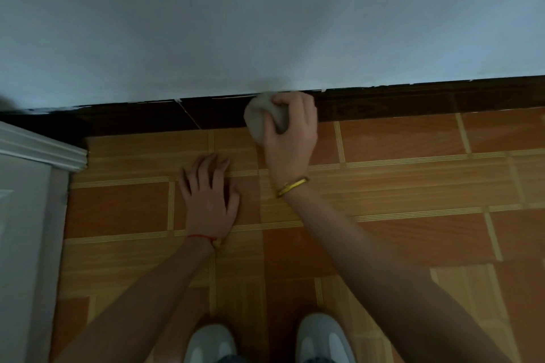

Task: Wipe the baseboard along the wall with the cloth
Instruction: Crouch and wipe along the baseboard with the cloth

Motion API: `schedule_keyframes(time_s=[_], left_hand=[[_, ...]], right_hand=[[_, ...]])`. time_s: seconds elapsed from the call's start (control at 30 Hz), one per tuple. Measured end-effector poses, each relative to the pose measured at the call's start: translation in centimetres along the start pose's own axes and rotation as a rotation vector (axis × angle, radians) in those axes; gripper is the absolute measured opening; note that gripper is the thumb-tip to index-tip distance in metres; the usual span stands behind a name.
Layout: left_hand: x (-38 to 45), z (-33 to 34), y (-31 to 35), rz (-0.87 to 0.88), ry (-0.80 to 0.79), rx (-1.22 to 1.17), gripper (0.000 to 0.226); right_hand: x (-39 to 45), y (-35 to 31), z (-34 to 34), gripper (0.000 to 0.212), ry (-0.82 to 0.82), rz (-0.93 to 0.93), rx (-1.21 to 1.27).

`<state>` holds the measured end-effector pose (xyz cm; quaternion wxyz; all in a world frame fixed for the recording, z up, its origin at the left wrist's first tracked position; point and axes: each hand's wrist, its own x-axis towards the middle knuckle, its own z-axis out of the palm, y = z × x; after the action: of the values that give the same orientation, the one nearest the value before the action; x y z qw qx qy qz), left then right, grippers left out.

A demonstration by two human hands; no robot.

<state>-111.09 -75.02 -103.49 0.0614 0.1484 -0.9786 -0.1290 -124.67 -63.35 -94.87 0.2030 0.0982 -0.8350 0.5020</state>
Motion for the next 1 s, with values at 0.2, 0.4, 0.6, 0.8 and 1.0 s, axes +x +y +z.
schedule_keyframes(time_s=[0.2, 0.4, 0.6, 0.8, 1.0], left_hand=[[0.0, 0.1, -0.2, -0.005, -0.019, -0.019, 0.05], [0.0, 0.2, -0.1, -0.01, -0.015, 0.005, 0.049], [0.0, 0.2, 0.1, -0.023, -0.023, 0.01, 0.051], [0.0, 0.1, 0.2, -0.022, -0.023, -0.002, 0.051], [0.7, 0.0, 1.9, -0.108, -0.04, -0.05, 0.049]], right_hand=[[0.1, 4.3, -2.3, 0.028, -0.014, 0.066, -0.115], [-0.2, 8.3, -3.6, 0.025, -0.003, 0.307, -0.248], [-2.9, 5.9, 1.0, 0.03, -0.285, 0.105, -0.223], [-2.0, 7.7, -1.2, 0.033, -0.385, -0.062, -0.306], [-0.3, 10.3, -5.2, 0.028, -0.144, 0.14, -0.366]])
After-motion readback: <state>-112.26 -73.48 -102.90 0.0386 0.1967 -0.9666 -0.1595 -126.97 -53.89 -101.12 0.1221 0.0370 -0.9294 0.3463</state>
